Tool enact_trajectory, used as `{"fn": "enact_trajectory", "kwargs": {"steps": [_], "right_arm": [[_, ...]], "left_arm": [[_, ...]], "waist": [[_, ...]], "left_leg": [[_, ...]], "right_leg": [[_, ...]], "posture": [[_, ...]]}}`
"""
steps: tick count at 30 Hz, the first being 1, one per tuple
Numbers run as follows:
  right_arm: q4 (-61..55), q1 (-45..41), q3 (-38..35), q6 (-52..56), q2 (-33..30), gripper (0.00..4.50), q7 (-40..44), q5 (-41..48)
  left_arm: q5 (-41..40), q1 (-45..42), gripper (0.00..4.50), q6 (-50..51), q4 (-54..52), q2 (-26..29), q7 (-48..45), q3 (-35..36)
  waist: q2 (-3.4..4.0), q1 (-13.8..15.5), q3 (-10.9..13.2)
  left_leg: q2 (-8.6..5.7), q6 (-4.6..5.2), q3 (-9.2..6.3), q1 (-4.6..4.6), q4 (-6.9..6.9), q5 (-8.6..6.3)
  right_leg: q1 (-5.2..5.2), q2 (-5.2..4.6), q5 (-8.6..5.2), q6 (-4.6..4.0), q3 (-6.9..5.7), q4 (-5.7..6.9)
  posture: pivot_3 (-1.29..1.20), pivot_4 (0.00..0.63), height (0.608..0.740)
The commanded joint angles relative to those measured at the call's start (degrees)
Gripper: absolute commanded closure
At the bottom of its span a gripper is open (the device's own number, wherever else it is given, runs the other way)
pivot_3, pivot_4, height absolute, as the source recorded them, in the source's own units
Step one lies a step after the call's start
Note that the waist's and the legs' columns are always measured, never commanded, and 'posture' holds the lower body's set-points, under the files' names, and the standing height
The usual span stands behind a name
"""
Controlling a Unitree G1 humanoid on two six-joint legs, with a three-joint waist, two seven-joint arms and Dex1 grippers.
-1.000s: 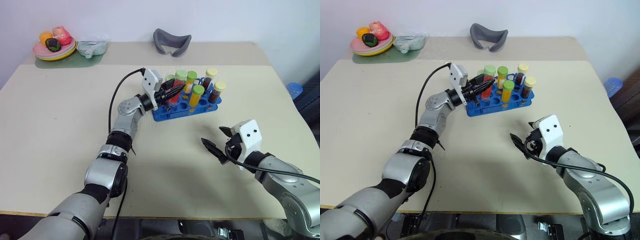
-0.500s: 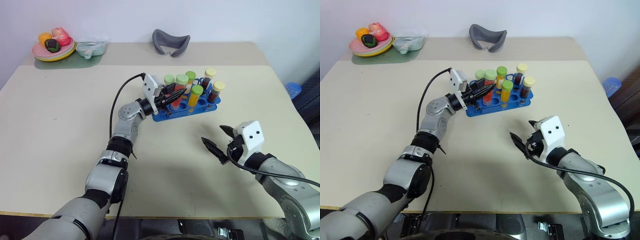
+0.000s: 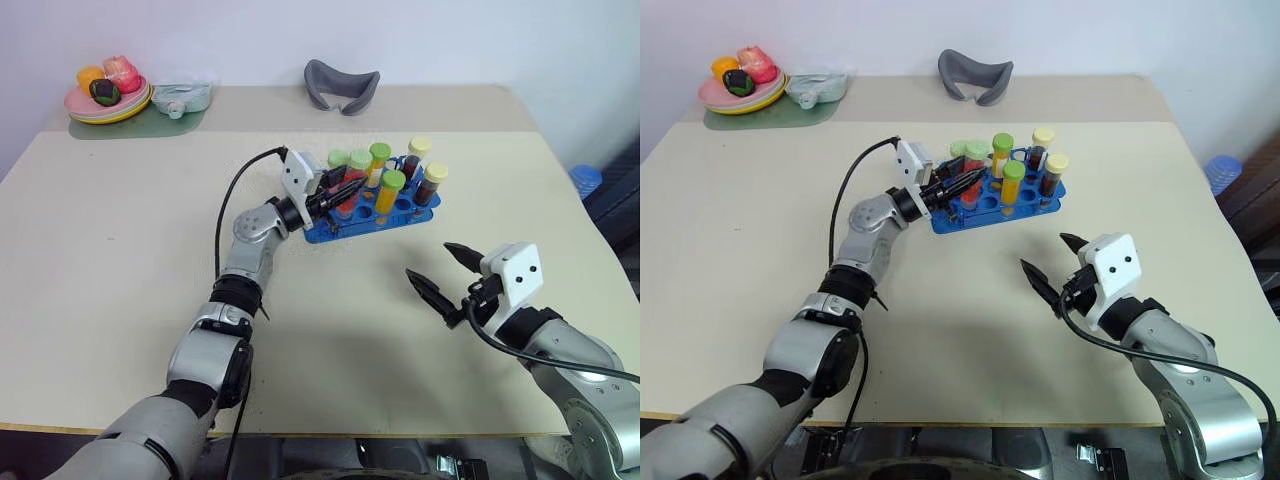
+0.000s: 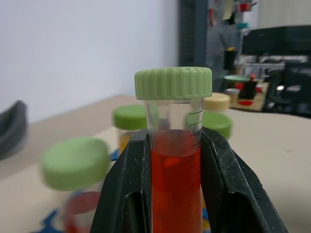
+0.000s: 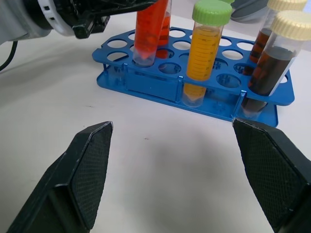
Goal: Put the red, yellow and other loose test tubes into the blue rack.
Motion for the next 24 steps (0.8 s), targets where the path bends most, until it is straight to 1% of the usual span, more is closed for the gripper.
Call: {"fn": "enact_trajectory", "kwargs": {"steps": [1, 6, 9, 15, 22, 24], "right_arm": [[-1.96, -0.42, -1.46, -0.56, 0.31, 0.46, -0.41, 0.79], [-1.91, -0.64, -1.31, -0.63, 0.36, 0.46, -0.73, 1.18], [-2.18, -0.19, -1.81, -0.81, 0.73, 0.46, -0.78, 1.79], [-3.93, 2.47, -4.22, -1.02, 0.15, 0.46, 0.06, 3.32], [-4.51, 3.74, -5.48, -0.93, 0.09, 0.46, 0.1, 3.7], [-4.37, 3.71, -5.21, -1.14, 0.2, 0.46, 0.08, 3.51]], "left_arm": [[2.62, 0.12, 3.74, -0.75, 3.19, 0.9, 1.26, -0.95], [0.31, 0.52, 3.74, -0.24, 2.68, -0.1, -0.8, -0.17], [-2.14, 1.66, 3.74, 2.41, -0.32, -1.39, -3.85, -0.04], [-4.21, 3.98, 3.74, 6.63, -4.82, -1.12, -6.52, -0.03], [-1.97, 4.82, 3.74, 5.73, -4.45, 0.39, -5.59, -1.07], [-1.09, 4.91, 3.74, 3.81, -4.0, 0.6, -4.91, -1.26]], "waist": [[-0.01, 0.02, -0.03], [0.01, 0.02, -0.06], [0.01, 0.12, -0.06], [0.01, 0.13, -0.06], [0.01, 0.03, -0.07], [0.01, 0.03, -0.07]], "left_leg": [[0.0, 0.0, 0.0, 0.0, 0.01, 0.0], [0.0, 0.0, 0.0, 0.02, 0.0, 0.0], [0.0, 0.0, 0.0, 0.02, 0.0, 0.0], [0.0, 0.02, 0.0, 0.01, 0.0, -0.01], [0.0, 0.06, -0.01, 0.05, 0.02, -0.03], [0.0, 0.06, -0.01, 0.06, 0.01, -0.04]], "right_leg": [[0.01, 0.0, 0.0, 0.0, 0.0, 0.0], [0.03, 0.0, 0.0, 0.0, -0.01, -0.01], [0.05, 0.0, -0.01, 0.01, -0.01, -0.02], [0.07, -0.01, -0.01, 0.02, -0.01, -0.06], [0.11, 0.0, -0.01, 0.02, -0.01, -0.05], [0.11, 0.0, -0.01, 0.02, -0.01, -0.05]], "posture": [[0.0, 0.15, 0.74], [0.0, 0.15, 0.74], [0.0, 0.15, 0.74], [0.0, 0.15, 0.74], [0.0, 0.15, 0.74], [0.0, 0.15, 0.74]]}}
